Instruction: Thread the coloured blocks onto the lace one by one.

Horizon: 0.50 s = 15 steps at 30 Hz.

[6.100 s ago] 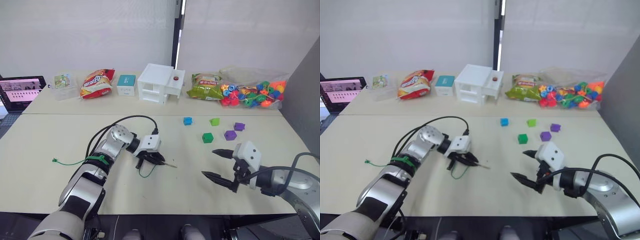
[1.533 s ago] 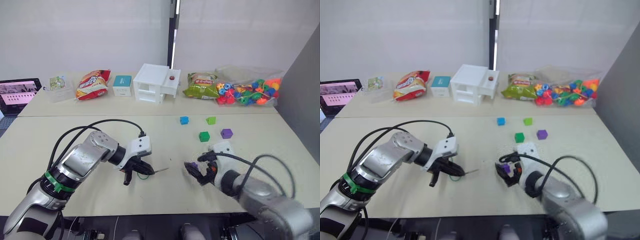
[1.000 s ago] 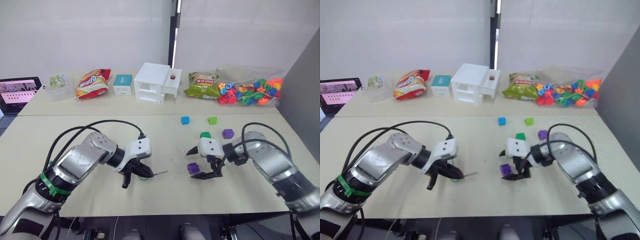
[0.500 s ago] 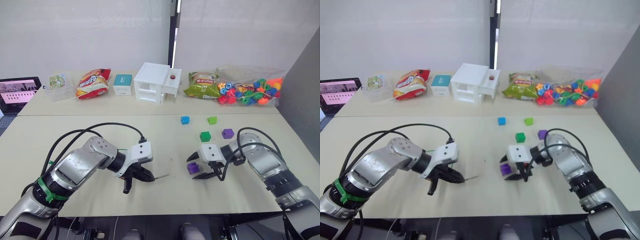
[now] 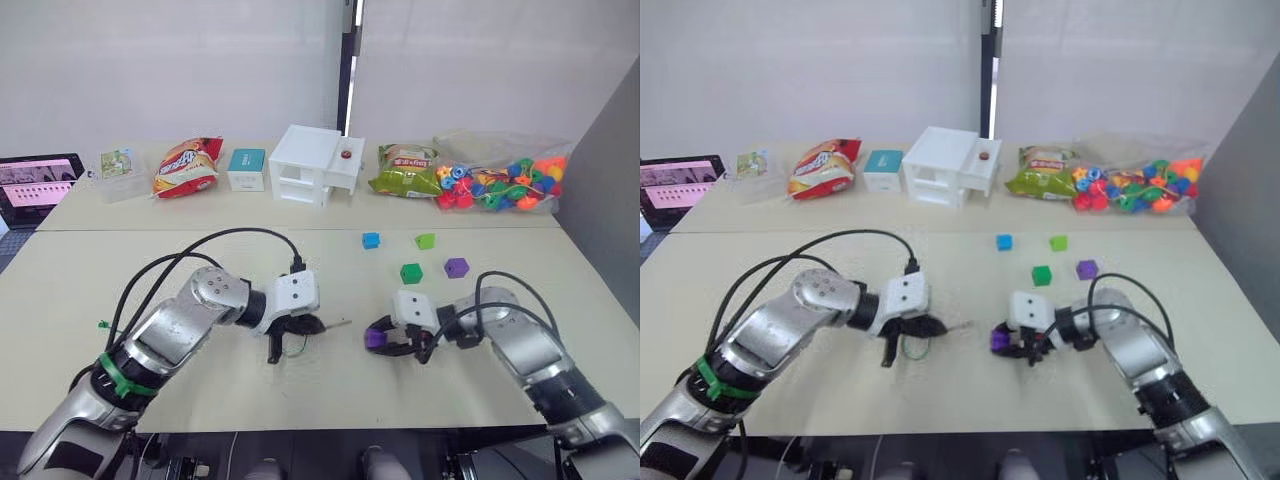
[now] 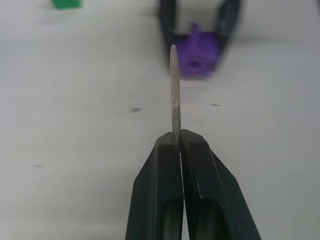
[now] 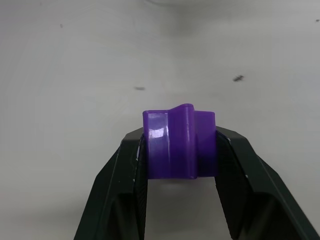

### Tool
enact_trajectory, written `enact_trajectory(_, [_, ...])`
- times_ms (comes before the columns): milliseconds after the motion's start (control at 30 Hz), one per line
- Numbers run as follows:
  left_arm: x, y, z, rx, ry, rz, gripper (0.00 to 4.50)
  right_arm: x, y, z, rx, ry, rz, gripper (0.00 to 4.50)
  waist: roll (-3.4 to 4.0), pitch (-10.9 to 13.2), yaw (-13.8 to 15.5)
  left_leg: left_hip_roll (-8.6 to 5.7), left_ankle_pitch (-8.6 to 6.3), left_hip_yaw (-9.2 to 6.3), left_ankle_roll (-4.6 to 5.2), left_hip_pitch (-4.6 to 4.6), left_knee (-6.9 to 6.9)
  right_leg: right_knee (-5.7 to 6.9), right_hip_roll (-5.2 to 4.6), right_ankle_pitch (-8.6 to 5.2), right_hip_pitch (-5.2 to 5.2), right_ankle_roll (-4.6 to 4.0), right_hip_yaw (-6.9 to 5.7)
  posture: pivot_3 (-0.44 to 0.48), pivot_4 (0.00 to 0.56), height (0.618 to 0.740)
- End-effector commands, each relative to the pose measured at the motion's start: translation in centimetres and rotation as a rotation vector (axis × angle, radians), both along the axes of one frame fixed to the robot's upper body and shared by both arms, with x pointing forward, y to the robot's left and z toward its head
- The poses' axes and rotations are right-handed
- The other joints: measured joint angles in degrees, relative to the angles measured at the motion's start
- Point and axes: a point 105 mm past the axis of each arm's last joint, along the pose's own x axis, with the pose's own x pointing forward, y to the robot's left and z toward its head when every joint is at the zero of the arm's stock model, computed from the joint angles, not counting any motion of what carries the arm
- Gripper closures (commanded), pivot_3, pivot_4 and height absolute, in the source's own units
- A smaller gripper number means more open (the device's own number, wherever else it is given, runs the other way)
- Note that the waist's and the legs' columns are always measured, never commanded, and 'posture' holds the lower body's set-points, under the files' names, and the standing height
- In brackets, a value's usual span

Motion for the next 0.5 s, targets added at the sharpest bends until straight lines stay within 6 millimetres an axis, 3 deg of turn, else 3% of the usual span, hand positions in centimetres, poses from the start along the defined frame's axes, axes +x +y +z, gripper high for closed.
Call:
enact_trajectory(33, [0.0, 0.2, -0.3, 0.096, -0.128, -0.073, 4.5, -0.4, 0.0, 0.4, -0.015, -0.026, -0.063, 3.16, 0.0, 0.0, 0.0, 0.0, 0.0, 0.0, 0.0, 0.0, 0.0, 0.0, 0.01, 0.0, 0.0, 0.0, 0.0, 0.0, 0.15, 0.74])
enact_trajectory(200, [-1.4, 1.3, -1.6, 0.234, -0.042, -0.167, 4.5, -0.3, -0.1, -0.2, -0.053, -0.045, -0.132, 3.16, 0.0, 0.0, -0.1, 0.0, 0.0, 0.0, 0.01, 0.01, 0.0, 0.0, 0.02, 0.0, 0.02, 0.0, 0.0, 0.0, 0.15, 0.74])
enact_trajectory(500, [-2.7, 0.1, -1.3, 0.246, 0.135, -0.182, 4.5, -1.6, 1.6, 0.4, -0.066, -0.078, -0.017, 3.16, 0.0, 0.0, -0.2, 0.01, -0.01, 0.0, 0.02, 0.02, 0.06, 0.01, 0.05, 0.0, 0.09, 0.02, -0.02, 0.0, 0.15, 0.74])
